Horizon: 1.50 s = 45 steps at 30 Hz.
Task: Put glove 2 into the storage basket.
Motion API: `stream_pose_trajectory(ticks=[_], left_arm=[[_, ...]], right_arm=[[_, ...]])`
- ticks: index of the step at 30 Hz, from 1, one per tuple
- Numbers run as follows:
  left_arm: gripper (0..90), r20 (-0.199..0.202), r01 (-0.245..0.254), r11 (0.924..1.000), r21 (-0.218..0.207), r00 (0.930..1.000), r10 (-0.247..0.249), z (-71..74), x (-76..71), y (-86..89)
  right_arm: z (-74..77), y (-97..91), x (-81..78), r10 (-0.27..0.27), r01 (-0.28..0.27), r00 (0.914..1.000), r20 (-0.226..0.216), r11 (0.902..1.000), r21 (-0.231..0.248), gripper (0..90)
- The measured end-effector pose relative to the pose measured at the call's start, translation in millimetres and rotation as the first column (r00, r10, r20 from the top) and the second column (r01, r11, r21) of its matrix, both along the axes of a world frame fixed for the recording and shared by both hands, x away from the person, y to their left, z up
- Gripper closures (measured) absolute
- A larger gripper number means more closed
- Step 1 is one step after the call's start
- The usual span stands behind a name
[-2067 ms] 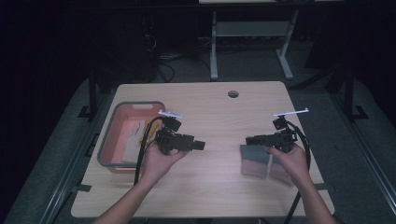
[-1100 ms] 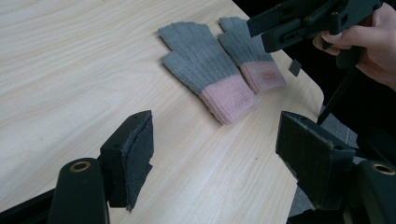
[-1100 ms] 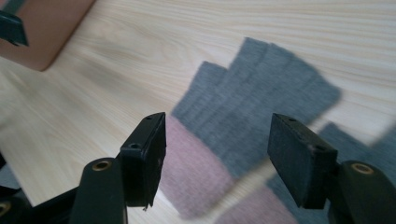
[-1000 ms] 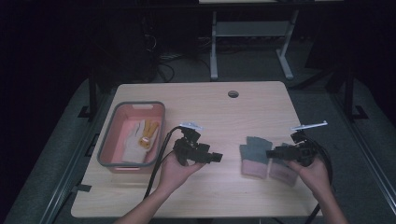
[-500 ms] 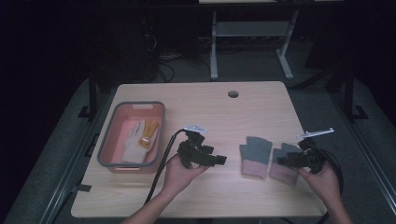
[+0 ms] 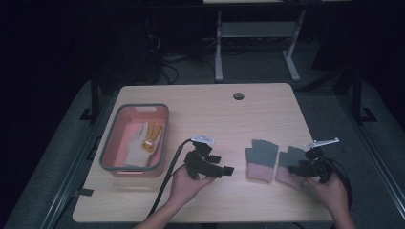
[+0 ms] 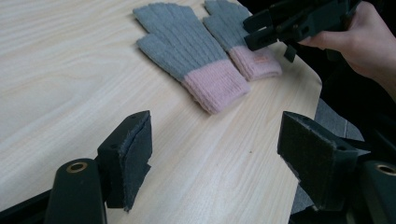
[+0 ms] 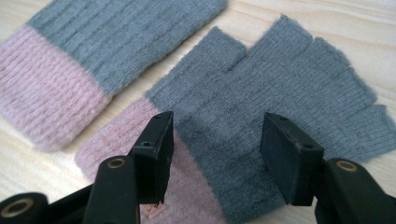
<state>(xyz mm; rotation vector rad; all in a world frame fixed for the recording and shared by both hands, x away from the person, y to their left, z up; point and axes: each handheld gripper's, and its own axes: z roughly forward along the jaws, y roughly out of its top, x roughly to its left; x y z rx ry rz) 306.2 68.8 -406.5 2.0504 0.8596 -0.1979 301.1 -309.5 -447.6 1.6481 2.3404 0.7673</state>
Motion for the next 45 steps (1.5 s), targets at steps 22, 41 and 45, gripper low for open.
stream_pose_trajectory(ticks=[22,41,45], left_arm=[[23.9,0.028,0.074,0.9972,0.000,0.9968,-0.074,-14.4,-17.0,20.2],[23.9,0.048,0.068,0.9977,0.004,0.9965,-0.068,-23.8,-21.2,17.2],[23.9,0.044,0.069,0.9976,0.004,0.9966,-0.069,-24.2,-21.4,16.2]], right_arm=[[-3.6,4.6,-2.8,-0.016,0.016,0.9998,0.009,0.9998,-0.012,59.3],[-0.5,3.1,-8.7,-0.038,0.038,0.9993,0.004,0.9982,0.046,78.5],[3.8,3.1,-10.0,-0.037,0.036,0.9992,0.015,0.9983,0.047,78.8]])
